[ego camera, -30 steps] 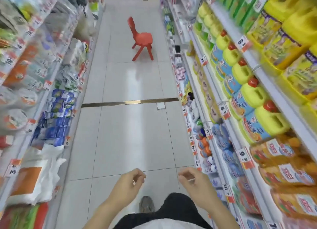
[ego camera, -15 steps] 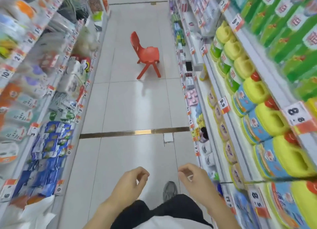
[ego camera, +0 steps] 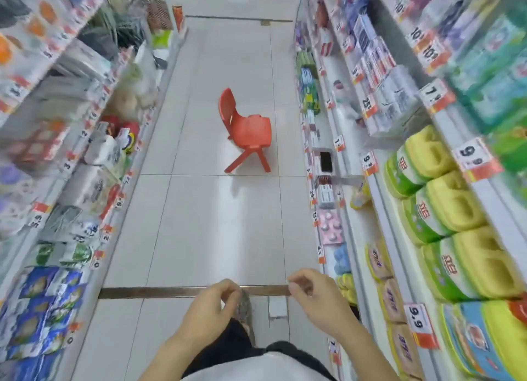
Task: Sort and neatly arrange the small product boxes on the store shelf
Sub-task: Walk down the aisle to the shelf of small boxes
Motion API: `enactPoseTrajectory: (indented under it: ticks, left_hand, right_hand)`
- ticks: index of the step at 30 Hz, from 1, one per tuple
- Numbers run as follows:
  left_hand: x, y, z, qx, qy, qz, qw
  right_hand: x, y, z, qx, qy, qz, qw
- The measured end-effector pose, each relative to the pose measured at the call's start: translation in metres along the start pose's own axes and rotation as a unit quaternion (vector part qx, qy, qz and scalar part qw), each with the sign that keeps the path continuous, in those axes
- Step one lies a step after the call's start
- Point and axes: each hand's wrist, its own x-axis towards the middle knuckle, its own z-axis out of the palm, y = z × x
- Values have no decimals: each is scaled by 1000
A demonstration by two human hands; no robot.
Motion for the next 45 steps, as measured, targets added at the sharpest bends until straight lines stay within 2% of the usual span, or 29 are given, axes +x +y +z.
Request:
enactPoseTrajectory:
  ticks: [7, 14, 18, 21, 30, 34, 39, 45]
  left_hand:
    - [185, 51, -82, 33, -44, 28, 998]
    - [386, 103, -114, 33, -67, 40, 996]
    - [503, 146, -124, 42, -71, 35, 996]
    - [577, 188, -141, 56, -66, 35, 996]
    - [773, 299, -187, 85, -95, 95, 987]
    - [867, 344, -190, 98, -152, 146, 973]
    - [978, 398, -173, 147, -245, 233, 930]
    - [1024, 429, -163, 190, -318, 292, 882]
  right_hand:
    - [141, -59, -60, 39, 21, 45, 998]
    - [304, -69, -123, 63, 17, 70, 995]
    - [420, -78, -187, 55, 10, 70, 996]
    - [497, -98, -245, 67, 43, 62, 995]
    - [650, -133, -354, 87, 93, 94, 987]
    - [701, -130, -385, 114, 148, 124, 975]
    - [758, -126, -418, 173, 236, 171, 941]
    - [777, -129, -421, 226, 322, 216, 894]
